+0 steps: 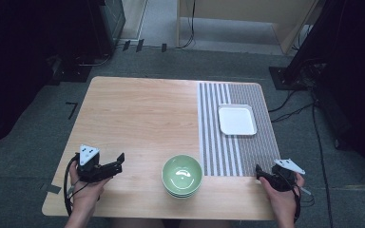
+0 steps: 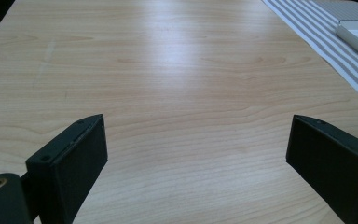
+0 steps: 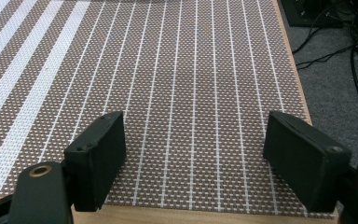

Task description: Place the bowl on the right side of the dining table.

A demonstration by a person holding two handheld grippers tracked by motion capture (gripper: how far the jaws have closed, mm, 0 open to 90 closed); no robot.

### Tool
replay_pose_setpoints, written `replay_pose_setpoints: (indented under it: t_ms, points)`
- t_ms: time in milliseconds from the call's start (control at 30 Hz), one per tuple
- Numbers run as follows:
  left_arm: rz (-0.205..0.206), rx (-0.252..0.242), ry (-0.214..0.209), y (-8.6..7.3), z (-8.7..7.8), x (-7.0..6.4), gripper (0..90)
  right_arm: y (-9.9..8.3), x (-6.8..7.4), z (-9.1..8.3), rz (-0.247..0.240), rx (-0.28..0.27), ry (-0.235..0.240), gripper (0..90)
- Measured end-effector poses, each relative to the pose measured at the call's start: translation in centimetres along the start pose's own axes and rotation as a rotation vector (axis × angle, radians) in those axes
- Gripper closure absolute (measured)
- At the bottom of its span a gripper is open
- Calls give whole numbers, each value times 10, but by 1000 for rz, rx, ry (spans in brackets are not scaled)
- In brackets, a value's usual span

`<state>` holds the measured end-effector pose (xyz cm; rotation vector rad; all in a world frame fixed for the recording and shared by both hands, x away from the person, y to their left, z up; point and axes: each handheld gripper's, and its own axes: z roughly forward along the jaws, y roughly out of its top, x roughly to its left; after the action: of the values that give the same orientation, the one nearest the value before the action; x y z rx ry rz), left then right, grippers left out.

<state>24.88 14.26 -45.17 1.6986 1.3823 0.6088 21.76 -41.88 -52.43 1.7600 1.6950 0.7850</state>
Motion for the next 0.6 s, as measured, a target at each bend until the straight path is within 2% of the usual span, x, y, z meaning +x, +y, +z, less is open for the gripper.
replay_pose_setpoints:
  t_ms: [400, 500, 600]
  points:
    - [29, -30, -98, 22, 5, -36, 51, 0, 0, 0, 1, 0, 0, 211]
    - [33, -32, -126, 22, 6, -46, 50, 0, 0, 0, 0, 0, 0, 211]
    - [55, -27, -151, 19, 7, -57, 50, 0, 0, 0, 1, 0, 0, 211]
